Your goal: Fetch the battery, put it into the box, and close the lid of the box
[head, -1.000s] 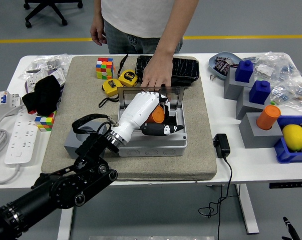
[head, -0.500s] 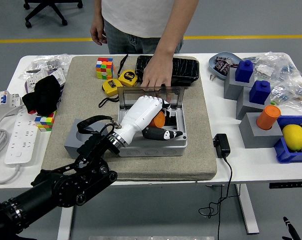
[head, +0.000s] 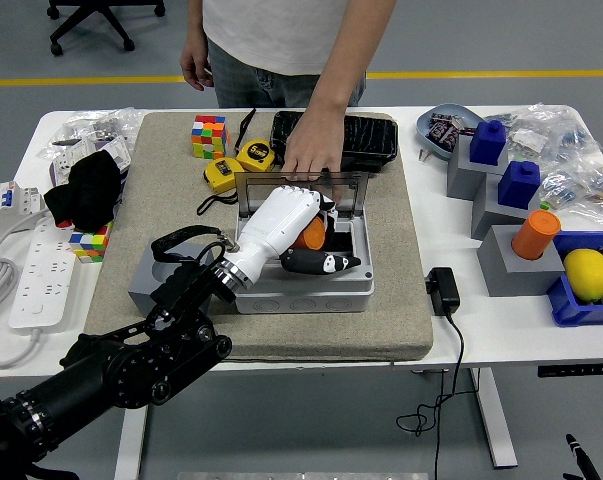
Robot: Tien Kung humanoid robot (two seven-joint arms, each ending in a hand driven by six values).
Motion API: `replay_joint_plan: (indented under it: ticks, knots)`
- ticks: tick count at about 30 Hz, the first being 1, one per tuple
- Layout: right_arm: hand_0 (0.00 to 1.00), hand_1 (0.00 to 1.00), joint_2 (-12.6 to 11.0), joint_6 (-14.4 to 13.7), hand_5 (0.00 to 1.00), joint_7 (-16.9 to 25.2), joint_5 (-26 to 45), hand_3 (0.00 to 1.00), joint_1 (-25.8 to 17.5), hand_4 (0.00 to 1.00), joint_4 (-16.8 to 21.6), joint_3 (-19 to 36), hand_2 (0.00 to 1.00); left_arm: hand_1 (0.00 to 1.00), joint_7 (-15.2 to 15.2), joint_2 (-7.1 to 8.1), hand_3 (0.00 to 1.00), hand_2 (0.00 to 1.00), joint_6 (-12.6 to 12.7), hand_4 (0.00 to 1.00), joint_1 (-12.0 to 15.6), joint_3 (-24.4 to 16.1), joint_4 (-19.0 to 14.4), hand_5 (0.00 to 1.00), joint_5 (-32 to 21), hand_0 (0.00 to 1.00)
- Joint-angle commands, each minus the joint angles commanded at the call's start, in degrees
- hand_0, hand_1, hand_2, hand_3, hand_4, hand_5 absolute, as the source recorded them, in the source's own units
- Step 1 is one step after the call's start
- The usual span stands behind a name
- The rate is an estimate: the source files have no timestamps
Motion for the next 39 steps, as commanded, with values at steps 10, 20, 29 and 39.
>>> replay_joint_plan:
  ticks: [10,20,29,39]
  knots:
    - [0.794,0.695,0.0,0.81,0.998,-0.82,-0.95,0.763,0.07,0.998,0.0,0.09,0.687,0.002,-2.77,0.0,0.002,0.004,-0.28,0.998,0.05,0.25,0.78,0.989,-3.32,0.072]
    - [0.793,0.696,0.01,0.8,0.998,-0.82,-1.04,0.763,0.09,0.998,0.0,0.08,0.689,0.013,-6.86,0.0,0.231,0.085,-0.06,0.998,0.06,-0.44,0.67,0.998,-4.87,0.135]
    - [0.793,0.695,-0.03,0.75,0.998,-0.86,-0.99,0.763,0.12,0.998,0.0,0.07,0.688,0.047,-6.6,0.0,0.299,0.129,-1.28,0.998,0.05,-0.48,1.07,0.998,-4.46,0.162]
    - [0.79,0.693,-0.07,0.72,0.998,-0.92,-1.15,0.762,0.09,0.998,0.0,0.13,0.687,0.332,-6.41,0.0,0.445,0.389,-2.04,0.998,0.14,-0.84,1.37,0.998,-3.92,0.297]
